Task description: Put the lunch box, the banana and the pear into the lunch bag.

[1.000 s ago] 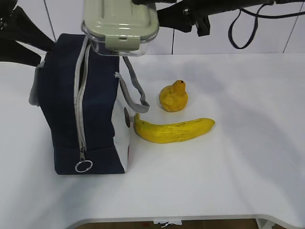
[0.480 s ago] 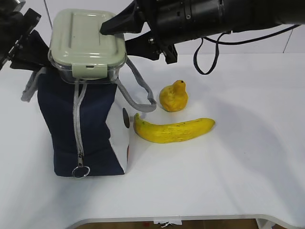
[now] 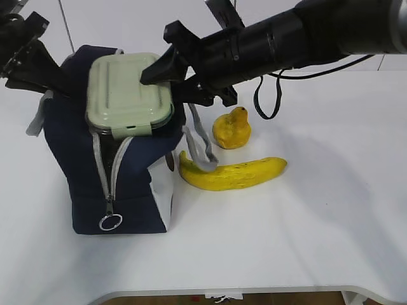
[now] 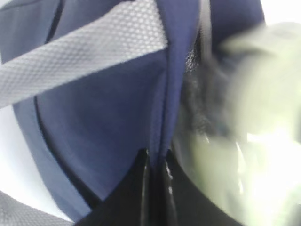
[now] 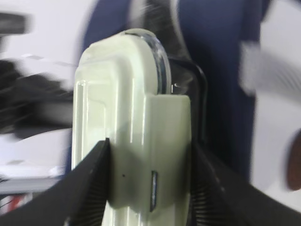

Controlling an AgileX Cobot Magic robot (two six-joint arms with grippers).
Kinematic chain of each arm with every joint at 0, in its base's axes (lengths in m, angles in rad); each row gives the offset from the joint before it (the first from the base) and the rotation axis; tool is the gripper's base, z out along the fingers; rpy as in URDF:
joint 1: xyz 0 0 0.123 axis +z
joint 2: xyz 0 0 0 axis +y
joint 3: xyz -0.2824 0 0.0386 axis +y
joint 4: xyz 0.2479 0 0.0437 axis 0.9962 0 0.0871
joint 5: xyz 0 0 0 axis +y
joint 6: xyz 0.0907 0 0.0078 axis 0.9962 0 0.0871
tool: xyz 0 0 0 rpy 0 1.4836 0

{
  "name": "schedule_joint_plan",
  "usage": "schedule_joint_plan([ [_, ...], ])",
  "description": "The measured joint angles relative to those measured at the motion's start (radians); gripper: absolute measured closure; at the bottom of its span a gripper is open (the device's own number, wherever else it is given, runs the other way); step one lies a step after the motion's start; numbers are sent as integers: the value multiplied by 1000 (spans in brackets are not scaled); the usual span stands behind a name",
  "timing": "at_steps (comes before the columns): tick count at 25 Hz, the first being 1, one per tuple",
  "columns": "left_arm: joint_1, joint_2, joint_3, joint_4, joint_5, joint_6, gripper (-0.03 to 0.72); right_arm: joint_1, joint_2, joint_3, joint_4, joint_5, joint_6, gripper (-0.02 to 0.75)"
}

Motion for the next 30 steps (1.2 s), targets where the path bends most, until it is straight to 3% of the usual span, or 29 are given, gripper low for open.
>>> schedule_joint_plan([
  [6,-1,-29,0,-3,4,2,692,-2,33,-2,-26,-115,13,363],
  [19,-24,-29,0,-1,10,27,693,110,101,-47,60,-110,13,363],
  [27,-24,-29,0,12,10,41,694,118,212,-83,118,-130,11,363],
  [30,-26,-29,0,72,10,47,694,119,257,-95,133,-132,11,363],
])
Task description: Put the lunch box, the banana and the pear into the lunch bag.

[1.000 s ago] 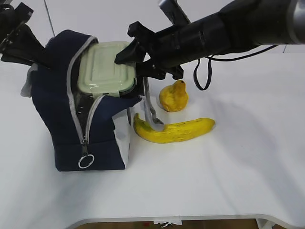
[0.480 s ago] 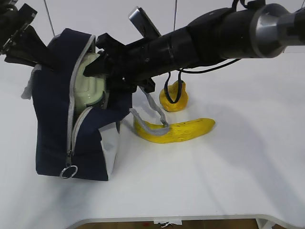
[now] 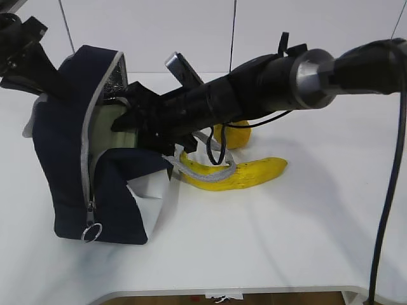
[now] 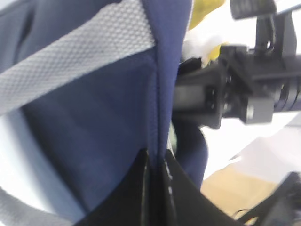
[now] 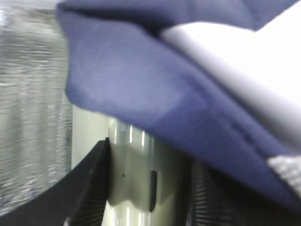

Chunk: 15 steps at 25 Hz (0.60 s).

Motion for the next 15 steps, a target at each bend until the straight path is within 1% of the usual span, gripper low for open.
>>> schedule_joint_plan([
  [3,0,0,0,57,-2,2,694,2,27,-2,0,-6,0,363],
  [9,-4,0,-1,67,-2,4,694,4,55,-6,-2,-10,0,353],
  [12,-4,0,-1,68,-2,4,694,4,57,-6,-2,-8,0,304],
  [15,-4,0,-1,72,-2,6,694,0,57,-6,-2,26,0,206],
])
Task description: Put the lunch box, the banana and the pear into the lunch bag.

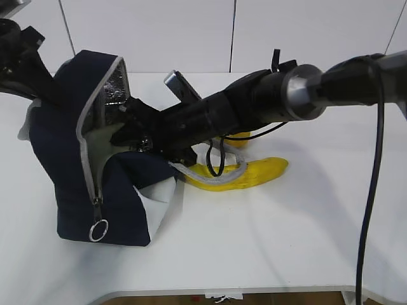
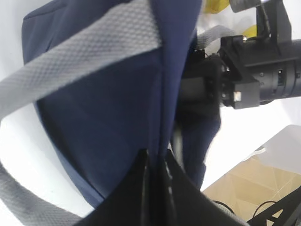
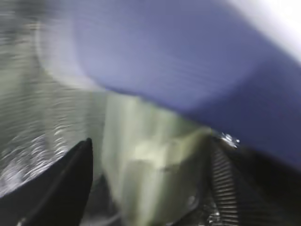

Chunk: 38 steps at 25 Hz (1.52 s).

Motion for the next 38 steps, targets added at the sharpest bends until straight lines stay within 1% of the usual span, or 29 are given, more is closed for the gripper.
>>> schedule_joint_plan([
  [2,0,0,0,1,0,0,694,-4,0,0,-4,39,-7,167],
  [4,0,0,0,1,0,0,694,-13,-2,0,-25,65,-19,153],
  [8,0,0,0,2,0,0,694,-27,-27,-22,-108,89,-21,153],
  [13,0,0,0,4,0,0,694,-31,-83,-105,-227,119,-15,153],
  [16,0,0,0,4,0,0,694,-31,-102,-166,-338,175,13,153],
  [19,0,0,0,4,0,0,694,-31,-111,-232,-482,264,40,158],
  [23,0,0,0,4,0,0,694,-31,-112,-351,-694,439,80,184],
  [26,0,0,0,4,0,0,694,-31,-112,-431,-831,531,108,190],
  [29,0,0,0,8,0,0,694,-31,-116,-496,-949,554,127,191],
  [32,0,0,0,20,0,0,694,-31,-134,-508,-1042,559,154,192],
  [36,0,0,0,43,0,0,694,-31,-168,-497,-1152,563,211,192],
  [38,0,0,0,55,0,0,694,-31,-203,-447,-1214,563,221,192],
])
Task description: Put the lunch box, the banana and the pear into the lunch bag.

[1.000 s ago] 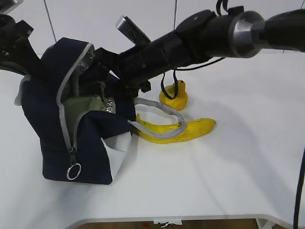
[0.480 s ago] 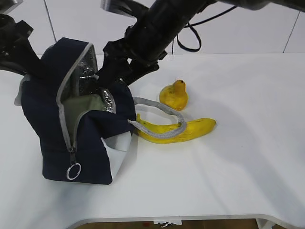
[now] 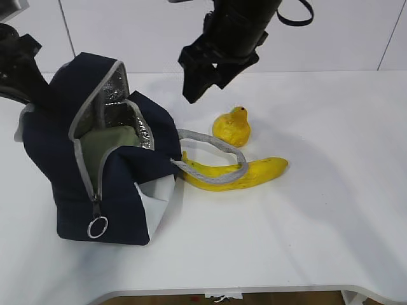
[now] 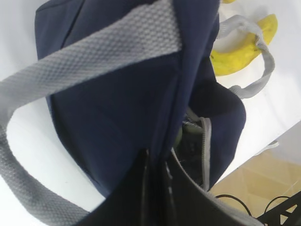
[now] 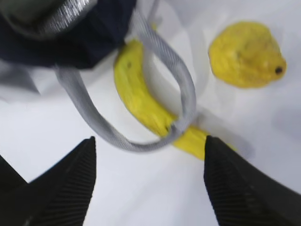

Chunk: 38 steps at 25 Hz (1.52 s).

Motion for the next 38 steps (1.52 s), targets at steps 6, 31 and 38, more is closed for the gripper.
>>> schedule_joint_plan([
  [6,0,0,0,60,0,0,694,0,-111,204,-96,1,-38,192],
  [31,0,0,0,76,0,2,694,-4,-123,370,-326,-18,-526,193],
  [38,0,0,0,91,2,2,694,-41,-121,460,-326,-152,-637,195],
])
